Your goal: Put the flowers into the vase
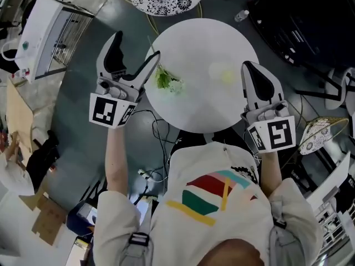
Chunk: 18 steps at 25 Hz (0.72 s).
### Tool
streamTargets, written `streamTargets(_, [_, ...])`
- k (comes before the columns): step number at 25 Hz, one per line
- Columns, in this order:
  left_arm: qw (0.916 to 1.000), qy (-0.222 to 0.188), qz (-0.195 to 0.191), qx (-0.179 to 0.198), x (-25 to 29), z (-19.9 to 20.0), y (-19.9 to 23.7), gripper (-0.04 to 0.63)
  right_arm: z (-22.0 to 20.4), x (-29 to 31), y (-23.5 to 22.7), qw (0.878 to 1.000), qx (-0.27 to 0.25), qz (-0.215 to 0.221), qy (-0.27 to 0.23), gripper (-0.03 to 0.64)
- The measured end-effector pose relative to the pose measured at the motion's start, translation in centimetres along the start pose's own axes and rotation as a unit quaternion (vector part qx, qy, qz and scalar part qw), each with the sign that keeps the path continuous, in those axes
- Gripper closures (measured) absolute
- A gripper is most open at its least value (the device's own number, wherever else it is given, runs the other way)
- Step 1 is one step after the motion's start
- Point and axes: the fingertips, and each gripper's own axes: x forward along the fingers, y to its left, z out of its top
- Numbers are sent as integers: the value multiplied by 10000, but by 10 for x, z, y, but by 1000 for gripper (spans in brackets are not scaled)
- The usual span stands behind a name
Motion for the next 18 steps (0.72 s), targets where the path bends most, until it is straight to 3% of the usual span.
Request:
streamTargets(2, [9957, 531, -592, 486, 8, -19, -10, 153, -5, 0, 0, 9999, -78, -46, 110, 604])
streamTargets(3, [9897, 839, -913, 716, 9, -31, -15, 127, -7, 0, -1, 9998, -122, -57, 157, 604])
streamTargets(5, [9708, 1350, -1658, 1085, 6, -53, -27, 59, -10, 2, -1, 9995, -193, -73, 246, 604])
streamTargets(6, [9570, 1547, -2062, 1328, 3, -64, -33, 38, -12, 2, -1, 9993, -224, -88, 298, 604])
streamTargets(9, [9028, 2176, -3089, 2053, -18, -101, -46, 34, -19, 2, 2, 9982, -352, -134, 473, 604])
streamTargets(12, [8469, 2656, -3908, 2439, -40, -137, -56, 34, -29, -1, 8, 9970, -436, -148, 629, 604])
streamTargets(15, [7922, 2918, -4570, 2800, -57, -168, -65, 35, -35, -4, 14, 9961, -439, -198, 745, 604])
streamTargets(18, [7300, 3094, -5116, 3311, -71, -201, -71, 35, -41, -8, 20, 9945, -529, -205, 879, 604])
